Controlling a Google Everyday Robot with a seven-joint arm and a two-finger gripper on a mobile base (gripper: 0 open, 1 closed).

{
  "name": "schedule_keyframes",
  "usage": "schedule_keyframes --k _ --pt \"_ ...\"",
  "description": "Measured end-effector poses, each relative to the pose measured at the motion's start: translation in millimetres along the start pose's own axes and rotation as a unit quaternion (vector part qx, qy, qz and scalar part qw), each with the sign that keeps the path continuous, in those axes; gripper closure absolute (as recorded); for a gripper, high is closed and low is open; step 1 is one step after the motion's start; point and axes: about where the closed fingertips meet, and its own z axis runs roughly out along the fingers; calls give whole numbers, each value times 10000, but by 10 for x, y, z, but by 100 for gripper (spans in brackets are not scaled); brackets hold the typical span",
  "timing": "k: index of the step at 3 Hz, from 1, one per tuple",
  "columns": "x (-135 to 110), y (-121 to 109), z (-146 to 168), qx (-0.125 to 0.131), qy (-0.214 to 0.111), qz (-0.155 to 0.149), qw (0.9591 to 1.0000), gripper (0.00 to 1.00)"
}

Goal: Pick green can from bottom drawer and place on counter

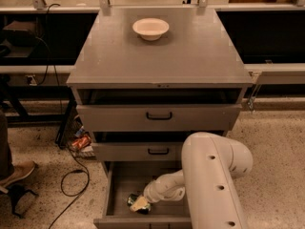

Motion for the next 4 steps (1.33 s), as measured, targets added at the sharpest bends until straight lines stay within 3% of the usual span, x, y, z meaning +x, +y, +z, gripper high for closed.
schedule_keyframes --k 1,2,3,4 --pt "-8 12 167 28 69 -53 10000 0" --pt "-1 26 300 33 155 -104 9998 9" --pt "27 21 388 -20 189 -72 9998 25" --pt "88 36 462 -147 222 4 9996 49"
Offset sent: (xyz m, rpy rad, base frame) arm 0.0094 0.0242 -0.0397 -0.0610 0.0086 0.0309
